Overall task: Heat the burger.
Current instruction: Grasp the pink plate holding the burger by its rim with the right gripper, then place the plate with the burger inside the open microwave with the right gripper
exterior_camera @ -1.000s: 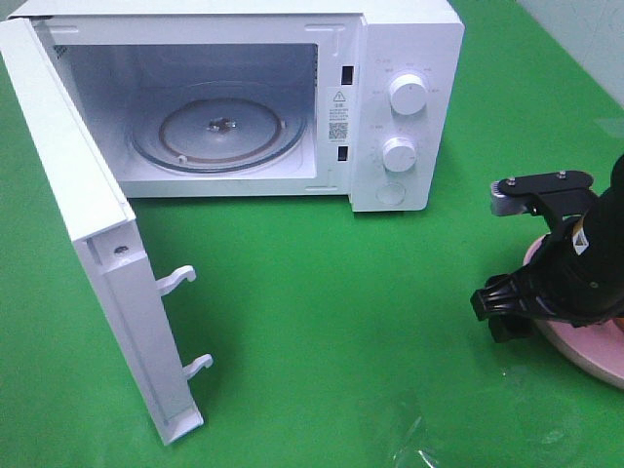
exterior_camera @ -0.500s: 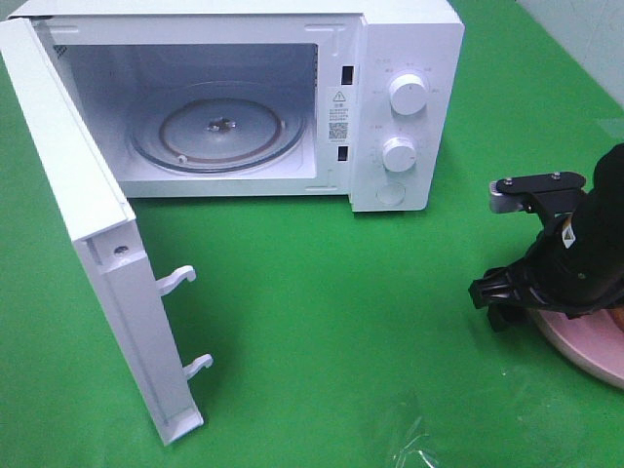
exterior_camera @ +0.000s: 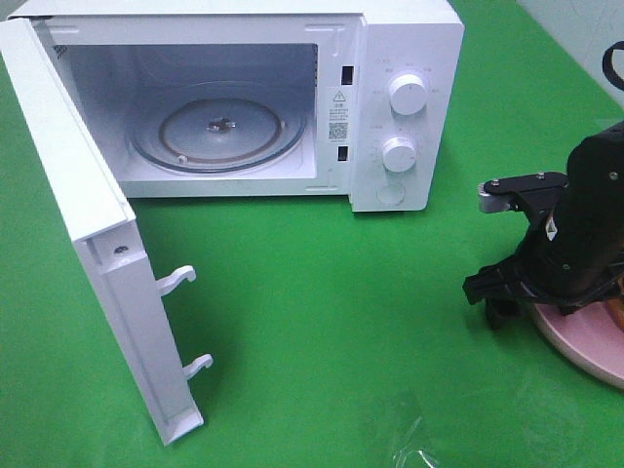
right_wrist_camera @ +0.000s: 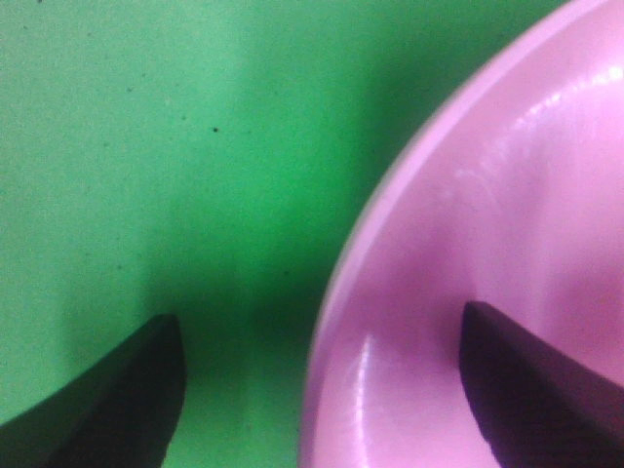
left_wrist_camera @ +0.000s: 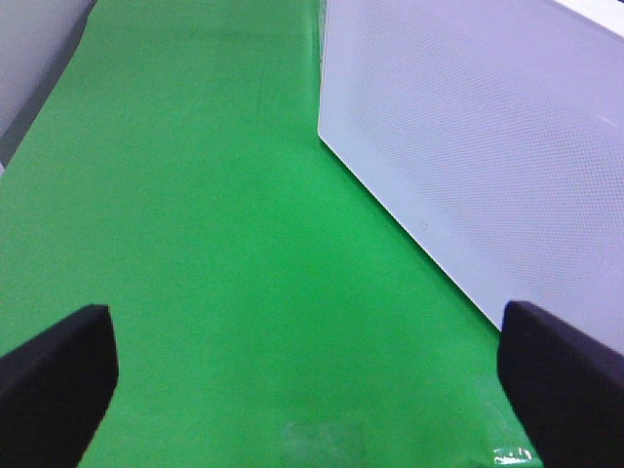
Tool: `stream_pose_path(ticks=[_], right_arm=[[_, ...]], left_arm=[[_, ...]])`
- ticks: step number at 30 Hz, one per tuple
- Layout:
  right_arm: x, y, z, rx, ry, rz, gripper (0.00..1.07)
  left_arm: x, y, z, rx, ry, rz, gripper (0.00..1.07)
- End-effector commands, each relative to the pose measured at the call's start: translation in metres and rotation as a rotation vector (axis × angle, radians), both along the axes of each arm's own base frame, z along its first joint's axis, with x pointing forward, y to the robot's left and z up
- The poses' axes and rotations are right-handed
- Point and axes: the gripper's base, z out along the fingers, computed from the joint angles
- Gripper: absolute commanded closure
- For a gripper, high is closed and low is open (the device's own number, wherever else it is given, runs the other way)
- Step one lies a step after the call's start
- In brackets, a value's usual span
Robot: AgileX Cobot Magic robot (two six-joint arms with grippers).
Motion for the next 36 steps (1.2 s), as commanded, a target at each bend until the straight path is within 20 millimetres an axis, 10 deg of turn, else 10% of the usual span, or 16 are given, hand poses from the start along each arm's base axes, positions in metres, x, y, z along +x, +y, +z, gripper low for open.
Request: stream_pose_path(ticks=[1,6,12,36], right_arm=[[-0.002,-0.004,-0.003,-0.027,0.039,0.004,0.45],[-0.003,-0.005,-0.003,-0.033,0.05,0.001,0.59],[-0.003,-0.005,-0.003,-0.034,0.05,0.003,1.04],[-0.01,-0.005,0.009,-0.131,0.074,0.031,1.07]], left_arm=[[0.0,0.0,0.001,-0.002,-0.015,0.003,0.09],[0.0,0.0,0.001,-0.002,-0.015,0.003,0.09],[0.0,0.0,0.001,-0.002,-0.015,0.003,0.09],[0.0,0.0,0.001,-0.002,-0.015,0.003,0.09]])
